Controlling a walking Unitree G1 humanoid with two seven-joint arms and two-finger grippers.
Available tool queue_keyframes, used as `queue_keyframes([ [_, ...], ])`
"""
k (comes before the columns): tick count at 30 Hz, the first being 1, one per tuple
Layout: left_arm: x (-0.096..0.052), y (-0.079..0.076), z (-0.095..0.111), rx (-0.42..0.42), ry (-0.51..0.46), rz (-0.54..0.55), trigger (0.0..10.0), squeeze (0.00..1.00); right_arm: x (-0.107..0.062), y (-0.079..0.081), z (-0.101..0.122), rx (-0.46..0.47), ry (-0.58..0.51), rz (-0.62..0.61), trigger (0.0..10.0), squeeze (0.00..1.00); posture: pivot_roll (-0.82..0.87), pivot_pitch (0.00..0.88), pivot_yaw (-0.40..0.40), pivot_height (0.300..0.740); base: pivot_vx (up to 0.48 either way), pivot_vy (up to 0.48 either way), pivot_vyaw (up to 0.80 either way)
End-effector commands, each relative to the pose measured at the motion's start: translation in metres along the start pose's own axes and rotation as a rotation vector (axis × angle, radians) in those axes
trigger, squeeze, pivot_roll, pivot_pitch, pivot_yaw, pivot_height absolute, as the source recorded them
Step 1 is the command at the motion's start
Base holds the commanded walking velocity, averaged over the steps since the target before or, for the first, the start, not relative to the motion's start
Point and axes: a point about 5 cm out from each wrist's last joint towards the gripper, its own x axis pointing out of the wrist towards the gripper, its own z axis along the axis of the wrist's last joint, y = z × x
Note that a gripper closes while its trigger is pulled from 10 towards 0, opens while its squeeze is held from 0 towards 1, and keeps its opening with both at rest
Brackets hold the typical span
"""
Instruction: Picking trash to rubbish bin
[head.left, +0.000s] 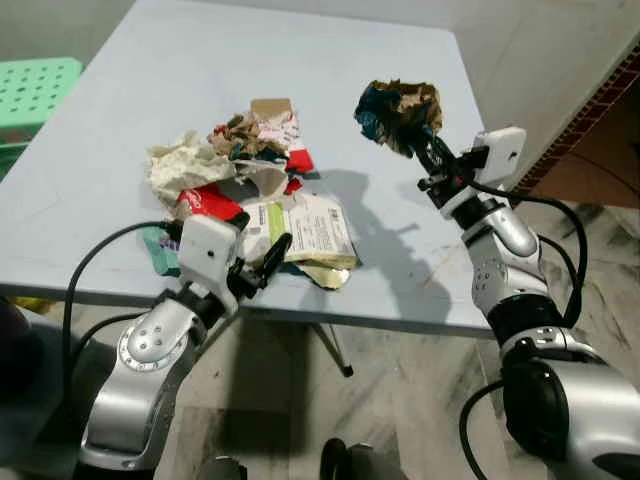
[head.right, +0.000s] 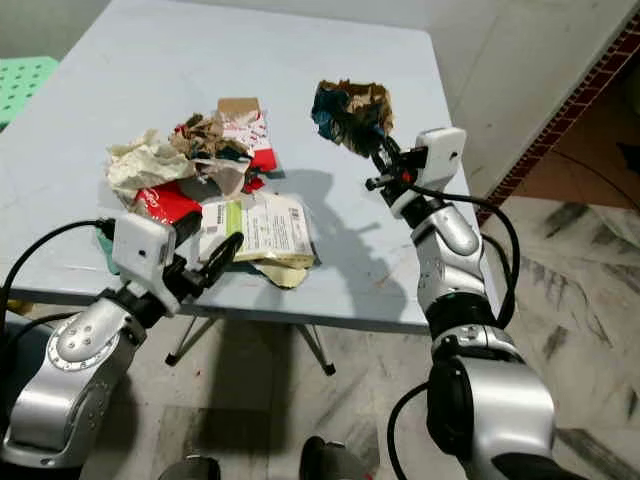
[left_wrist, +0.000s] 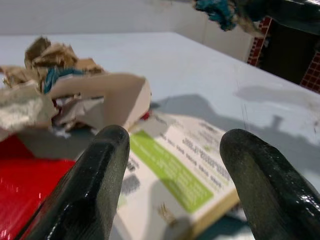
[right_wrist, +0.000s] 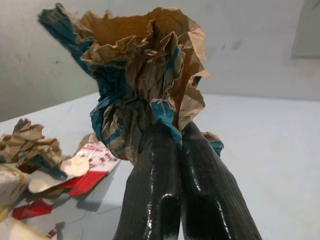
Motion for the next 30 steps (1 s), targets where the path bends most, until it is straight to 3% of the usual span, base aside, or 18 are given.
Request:
queue_keyframes([
  [1,0.004,0.002,-0.001,0.008,-0.011,0.022,10.0,0.00,-0.009,-0.005,0.003,-0.042,-0.027,-0.024,0.0,0.00,0.10,0.083,-0.077,0.740,0.000,0.000,0.00],
  [4,0.007,0.008,-0.001,0.008,-0.028,0.084,10.0,0.00,-0.025,-0.007,-0.002,-0.059,-0.033,-0.072,0.0,0.00,0.09,0.065,-0.077,0.740,0.000,0.000,0.00],
  [15,0.017,0.012,-0.014,-0.096,-0.024,0.128,10.0,0.00,-0.066,0.002,-0.003,-0.070,-0.040,-0.158,0.0,0.00,0.03,0.000,-0.067,0.740,0.000,0.000,0.00],
  [16,0.019,0.014,-0.016,-0.098,-0.025,0.137,10.0,0.00,-0.070,0.004,-0.002,-0.074,-0.038,-0.177,0.9,0.00,0.02,0.000,-0.063,0.740,0.000,0.000,0.00],
  [18,0.020,0.015,-0.016,-0.099,-0.026,0.141,10.0,0.00,-0.072,0.004,-0.002,-0.076,-0.038,-0.183,1.5,0.00,0.02,0.000,-0.063,0.740,0.000,0.000,0.00],
  [19,0.022,0.016,-0.017,-0.102,-0.028,0.145,10.0,0.00,-0.075,0.007,-0.001,-0.073,-0.034,-0.192,2.5,0.00,0.02,0.000,-0.058,0.740,0.000,0.000,0.00],
  [21,0.024,0.017,-0.017,-0.105,-0.032,0.148,10.0,0.00,-0.077,0.010,-0.001,-0.070,-0.029,-0.194,2.2,0.00,0.02,0.000,-0.057,0.740,0.000,0.000,0.00],
  [22,0.026,0.017,-0.017,-0.106,-0.040,0.152,10.0,0.00,-0.081,0.013,-0.002,-0.064,-0.019,-0.201,4.0,0.00,0.02,0.000,-0.057,0.740,0.000,0.000,0.00],
  [23,0.027,0.018,-0.017,-0.105,-0.044,0.152,10.0,0.00,-0.082,0.014,-0.003,-0.061,-0.014,-0.203,4.0,0.00,0.02,0.000,-0.057,0.740,0.000,0.000,0.00],
  [24,0.028,0.019,-0.017,-0.103,-0.049,0.162,10.0,0.00,-0.084,0.016,-0.005,-0.064,-0.005,-0.207,6.9,0.00,0.02,0.000,-0.059,0.740,0.000,0.000,0.00],
  [25,0.028,0.020,-0.017,-0.104,-0.054,0.168,10.0,0.00,-0.086,0.017,-0.006,-0.063,0.000,-0.215,8.9,0.00,0.02,0.000,-0.056,0.740,0.000,0.000,0.00],
  [26,0.028,0.021,-0.017,-0.104,-0.059,0.172,10.0,0.00,-0.087,0.017,-0.007,-0.061,0.004,-0.223,8.9,0.00,0.02,0.000,-0.056,0.740,0.000,0.000,0.00],
  [28,0.029,0.022,-0.018,-0.100,-0.061,0.183,10.0,0.00,-0.090,0.019,-0.008,-0.064,0.017,-0.243,10.0,0.00,0.02,0.000,-0.058,0.740,0.000,0.000,0.00],
  [30,0.029,0.024,-0.019,-0.100,-0.062,0.191,10.0,0.00,-0.092,0.020,-0.008,-0.072,0.020,-0.265,10.0,0.00,0.02,0.000,-0.058,0.740,0.000,0.000,0.00],
])
